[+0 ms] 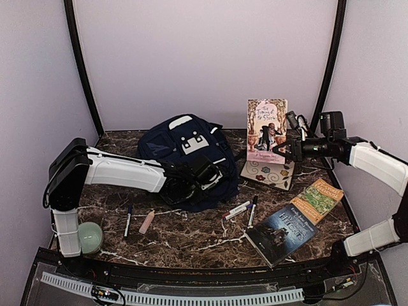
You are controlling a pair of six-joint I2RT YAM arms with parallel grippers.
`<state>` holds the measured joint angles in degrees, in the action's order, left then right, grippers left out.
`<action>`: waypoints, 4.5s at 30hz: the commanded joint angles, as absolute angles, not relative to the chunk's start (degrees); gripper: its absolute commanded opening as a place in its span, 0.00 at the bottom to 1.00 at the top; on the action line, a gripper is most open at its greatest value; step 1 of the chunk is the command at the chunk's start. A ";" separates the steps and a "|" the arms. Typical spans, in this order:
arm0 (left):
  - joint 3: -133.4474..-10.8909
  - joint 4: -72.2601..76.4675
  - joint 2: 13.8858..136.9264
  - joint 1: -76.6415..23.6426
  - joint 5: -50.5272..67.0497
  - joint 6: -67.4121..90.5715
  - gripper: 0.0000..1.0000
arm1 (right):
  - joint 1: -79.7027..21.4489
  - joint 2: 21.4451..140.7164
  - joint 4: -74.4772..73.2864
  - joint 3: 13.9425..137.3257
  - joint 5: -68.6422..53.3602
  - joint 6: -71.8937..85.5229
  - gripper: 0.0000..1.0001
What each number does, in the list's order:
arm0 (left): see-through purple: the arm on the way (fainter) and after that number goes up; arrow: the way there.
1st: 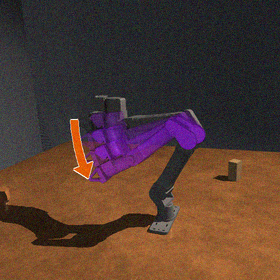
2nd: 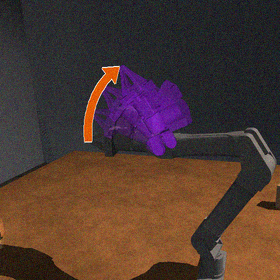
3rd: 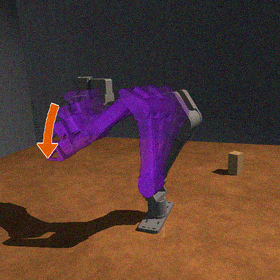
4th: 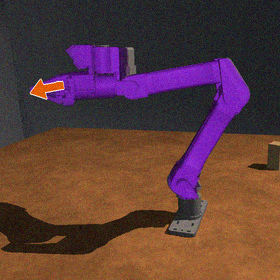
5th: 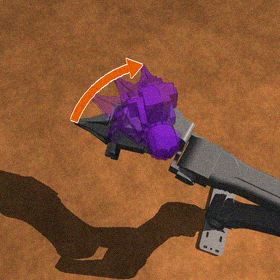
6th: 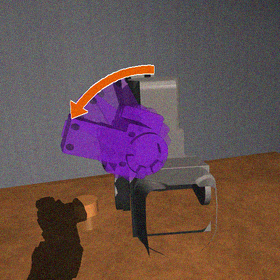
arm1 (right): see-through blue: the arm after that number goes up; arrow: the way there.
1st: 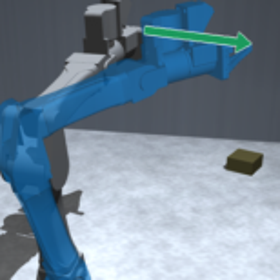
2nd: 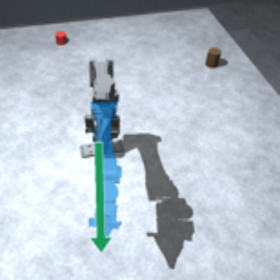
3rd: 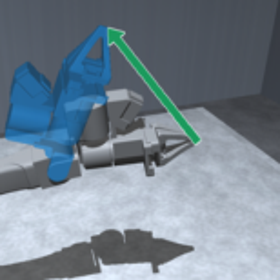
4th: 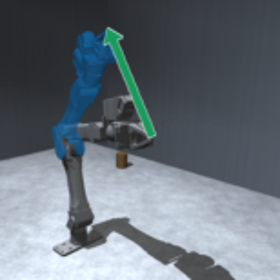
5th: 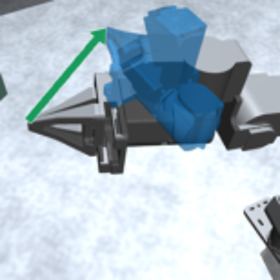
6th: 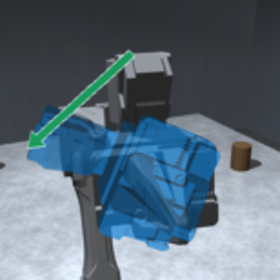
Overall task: Pack the student bag
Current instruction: Pick up the largest pocket of the bag from the student bag, then place the book in the largest pocket of the bag, then move the book to the largest pocket of the bag.
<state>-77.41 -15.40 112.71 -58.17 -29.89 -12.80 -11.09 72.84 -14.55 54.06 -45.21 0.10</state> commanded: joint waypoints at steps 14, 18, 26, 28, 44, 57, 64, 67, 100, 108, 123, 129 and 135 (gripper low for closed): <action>-85.87 0.81 100.94 -56.40 -46.26 -28.51 0.00 | -22.26 74.37 -21.99 64.82 -53.20 8.96 0.00; -87.84 1.54 101.33 -55.52 -46.99 -30.50 0.00 | -24.47 75.07 -26.54 65.42 -55.70 7.86 0.00; -87.73 3.48 99.45 -54.78 -47.74 -28.64 0.00 | -24.73 74.62 -30.82 60.42 -63.05 6.19 0.00; -87.78 2.54 98.96 -54.67 -46.57 -26.36 0.00 | -25.15 74.89 -30.14 59.08 -62.25 6.20 0.00; -83.80 2.34 93.37 -55.03 -39.67 -17.06 0.00 | -28.80 95.02 -30.12 66.41 -59.24 7.71 0.00; -71.51 6.95 83.12 -56.86 -32.11 -16.77 0.00 | -33.01 121.53 -31.99 87.85 -63.09 18.27 0.00; -67.62 7.38 80.25 -57.26 -31.00 -16.18 0.00 | -33.11 126.62 -19.66 88.87 -63.16 32.13 0.00; -66.80 7.34 79.62 -57.47 -30.31 -15.87 0.00 | -33.13 128.50 -13.62 89.26 -61.54 37.76 0.00; -58.36 8.33 74.75 -58.01 -32.08 -14.24 0.00 | -33.15 111.87 -25.60 80.71 -36.45 15.72 0.64; -57.57 9.80 75.58 -58.01 -31.23 -13.55 0.00 | -34.32 105.57 -31.15 73.95 -45.83 -0.87 0.59; -59.34 9.03 78.24 -58.01 -30.91 -10.77 0.00 | -44.30 93.47 -32.67 67.52 -29.30 -13.93 0.30; -60.93 7.38 78.48 -58.01 -28.39 -9.25 0.00 | -50.79 92.58 -26.69 69.27 -11.82 -28.11 0.29; -63.31 4.78 78.46 -58.01 -27.76 -9.17 0.00 | -55.29 96.69 -19.06 67.85 -1.90 -39.01 0.30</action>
